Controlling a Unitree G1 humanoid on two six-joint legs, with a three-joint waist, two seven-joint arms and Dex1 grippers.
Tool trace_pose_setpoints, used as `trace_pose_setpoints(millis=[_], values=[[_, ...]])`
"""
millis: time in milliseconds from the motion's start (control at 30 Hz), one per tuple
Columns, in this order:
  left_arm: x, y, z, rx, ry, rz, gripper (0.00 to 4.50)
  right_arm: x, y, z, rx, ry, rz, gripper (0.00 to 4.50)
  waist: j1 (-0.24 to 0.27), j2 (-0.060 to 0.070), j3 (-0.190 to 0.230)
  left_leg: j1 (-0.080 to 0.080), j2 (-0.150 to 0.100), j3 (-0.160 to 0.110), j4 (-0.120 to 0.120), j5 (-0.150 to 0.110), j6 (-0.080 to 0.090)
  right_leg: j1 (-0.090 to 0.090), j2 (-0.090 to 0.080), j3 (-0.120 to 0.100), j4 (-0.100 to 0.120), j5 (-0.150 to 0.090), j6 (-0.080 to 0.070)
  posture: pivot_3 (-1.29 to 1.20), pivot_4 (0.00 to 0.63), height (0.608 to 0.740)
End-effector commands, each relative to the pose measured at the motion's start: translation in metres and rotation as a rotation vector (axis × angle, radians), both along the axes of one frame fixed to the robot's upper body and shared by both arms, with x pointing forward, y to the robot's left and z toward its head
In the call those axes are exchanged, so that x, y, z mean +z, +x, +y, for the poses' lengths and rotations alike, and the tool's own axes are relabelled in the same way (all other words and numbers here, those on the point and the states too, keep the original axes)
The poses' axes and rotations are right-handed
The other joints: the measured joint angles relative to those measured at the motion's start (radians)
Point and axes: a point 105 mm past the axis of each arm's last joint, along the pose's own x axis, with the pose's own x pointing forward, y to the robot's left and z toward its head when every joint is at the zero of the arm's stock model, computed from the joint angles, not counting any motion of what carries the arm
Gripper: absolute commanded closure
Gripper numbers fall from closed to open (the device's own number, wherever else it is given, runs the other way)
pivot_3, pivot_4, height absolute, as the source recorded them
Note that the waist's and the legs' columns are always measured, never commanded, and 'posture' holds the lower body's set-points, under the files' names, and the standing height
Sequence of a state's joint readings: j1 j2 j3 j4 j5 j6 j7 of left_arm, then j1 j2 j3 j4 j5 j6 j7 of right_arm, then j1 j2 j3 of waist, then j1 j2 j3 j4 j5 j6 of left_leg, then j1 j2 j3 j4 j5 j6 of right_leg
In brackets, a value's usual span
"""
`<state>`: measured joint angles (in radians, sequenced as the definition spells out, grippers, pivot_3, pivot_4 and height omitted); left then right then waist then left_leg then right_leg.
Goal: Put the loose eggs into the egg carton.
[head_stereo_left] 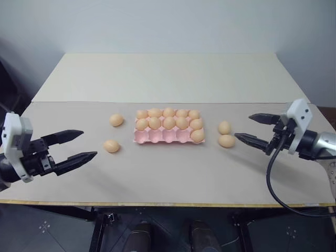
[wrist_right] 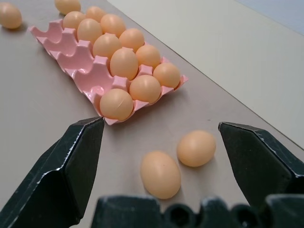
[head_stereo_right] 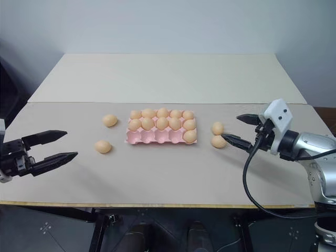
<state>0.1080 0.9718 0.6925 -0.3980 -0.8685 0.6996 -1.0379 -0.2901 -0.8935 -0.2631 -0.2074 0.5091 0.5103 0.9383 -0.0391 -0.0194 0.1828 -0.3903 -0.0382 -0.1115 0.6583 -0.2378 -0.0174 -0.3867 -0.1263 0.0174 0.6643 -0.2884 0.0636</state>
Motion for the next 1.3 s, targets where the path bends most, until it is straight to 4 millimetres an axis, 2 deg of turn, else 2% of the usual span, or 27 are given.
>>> trace_pose_setpoints(millis=[33, 333, 567, 800, 1067, 1167, 1300], values=[[0.010, 0.002, 0.003, 0.019, -0.032, -0.021, 0.02, 0.011, -0.003, 0.000, 0.019, -0.028, -0.050, 0.00, 0.000, 0.000, 0.000, 0.000, 0.000, 0.000, 0.000, 0.000, 0.000, 0.000, 0.000, 0.000, 0.000, 0.000, 0.000, 0.00, 0.150, 0.740], [0.019, 0.000, 0.004, -0.052, -0.010, -0.022, 0.02, 0.011, -0.003, -0.001, 0.029, -0.054, -0.044, 0.00, -0.001, 0.000, 0.000, 0.000, 0.000, 0.000, 0.000, 0.000, 0.000, 0.000, 0.000, 0.000, 0.000, 0.000, 0.000, 0.00, 0.150, 0.740], [0.022, 0.003, -0.011, -0.161, -0.002, -0.029, 0.02, -0.012, 0.012, 0.004, 0.045, -0.163, 0.009, 0.00, -0.001, 0.000, 0.000, 0.000, 0.000, 0.000, 0.000, 0.000, 0.000, 0.000, 0.000, 0.000, 0.000, 0.000, 0.000, 0.00, 0.150, 0.740], [0.020, 0.008, -0.014, -0.193, -0.002, -0.015, 0.02, -0.048, 0.035, 0.011, 0.045, -0.247, 0.082, 0.00, -0.006, 0.000, 0.000, 0.000, 0.000, 0.000, 0.000, 0.000, 0.000, -0.001, 0.001, 0.001, 0.000, 0.000, 0.000, 0.00, 0.150, 0.740], [0.020, 0.007, -0.016, -0.207, 0.002, -0.012, 0.02, -0.072, 0.049, 0.015, 0.039, -0.276, 0.125, 0.00, -0.006, 0.000, 0.000, -0.001, 0.000, 0.000, 0.000, 0.000, 0.000, -0.002, 0.001, 0.001, 0.000, 0.000, 0.000, 0.00, 0.150, 0.740], [0.020, 0.006, -0.016, -0.206, 0.004, -0.011, 0.00, -0.076, 0.054, 0.018, 0.029, -0.263, 0.125, 0.63, -0.005, 0.000, 0.000, 0.000, 0.001, 0.000, 0.000, 0.000, 0.000, -0.002, 0.002, 0.001, 0.001, 0.000, 0.000, 0.00, 0.150, 0.740], [0.022, 0.006, -0.016, -0.207, 0.009, -0.014, 0.00, -0.073, 0.050, 0.017, 0.034, -0.253, 0.120, 1.97, -0.005, 0.000, 0.000, 0.000, 0.001, 0.000, 0.000, 0.000, 0.000, -0.002, 0.002, 0.001, 0.000, 0.000, 0.000, 0.00, 0.150, 0.740]])
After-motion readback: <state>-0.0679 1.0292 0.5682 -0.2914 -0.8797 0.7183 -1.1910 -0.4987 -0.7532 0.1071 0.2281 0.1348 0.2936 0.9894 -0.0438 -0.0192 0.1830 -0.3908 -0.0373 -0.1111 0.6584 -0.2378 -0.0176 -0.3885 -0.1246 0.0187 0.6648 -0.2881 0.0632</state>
